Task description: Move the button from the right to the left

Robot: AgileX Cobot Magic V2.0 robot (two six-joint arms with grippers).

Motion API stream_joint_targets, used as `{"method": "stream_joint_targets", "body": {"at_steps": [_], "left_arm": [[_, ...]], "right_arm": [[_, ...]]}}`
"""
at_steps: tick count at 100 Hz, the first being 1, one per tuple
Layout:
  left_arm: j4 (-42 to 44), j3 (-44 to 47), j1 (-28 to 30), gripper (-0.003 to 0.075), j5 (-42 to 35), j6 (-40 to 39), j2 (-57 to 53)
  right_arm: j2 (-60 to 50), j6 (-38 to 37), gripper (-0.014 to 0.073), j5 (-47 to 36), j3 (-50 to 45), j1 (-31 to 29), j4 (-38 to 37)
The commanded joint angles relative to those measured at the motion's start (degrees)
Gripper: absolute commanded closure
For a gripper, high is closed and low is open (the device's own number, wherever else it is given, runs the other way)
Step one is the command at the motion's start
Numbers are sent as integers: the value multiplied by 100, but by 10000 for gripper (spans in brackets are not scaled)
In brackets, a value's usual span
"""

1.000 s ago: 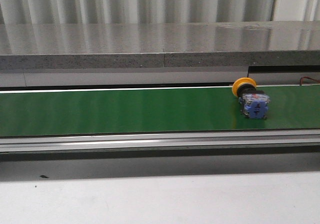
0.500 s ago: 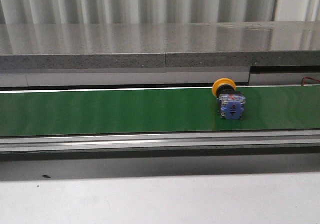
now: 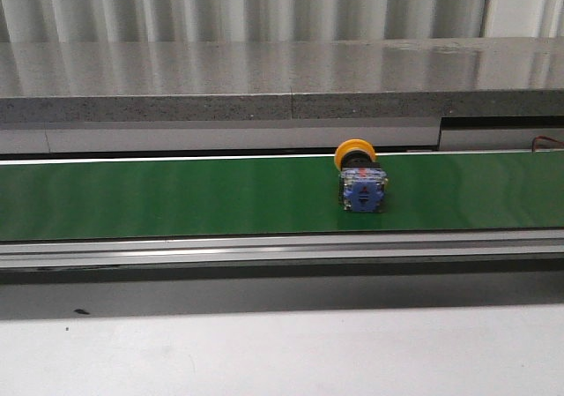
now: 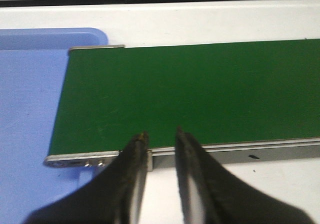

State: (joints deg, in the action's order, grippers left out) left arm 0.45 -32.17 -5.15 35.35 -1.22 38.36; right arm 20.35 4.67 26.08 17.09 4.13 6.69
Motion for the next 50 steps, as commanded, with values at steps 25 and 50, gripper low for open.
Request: {"method": "stream_joint_targets", "body": {"at_steps": [25, 50], "left_arm": [[343, -1748, -1593, 93, -652, -1234, 2297], [1232, -2991, -2732, 120, -640, -2988, 3609]], "right_arm": [[3, 58, 662, -451, 149, 12, -36], [3, 58, 662, -451, 149, 12, -36]]}}
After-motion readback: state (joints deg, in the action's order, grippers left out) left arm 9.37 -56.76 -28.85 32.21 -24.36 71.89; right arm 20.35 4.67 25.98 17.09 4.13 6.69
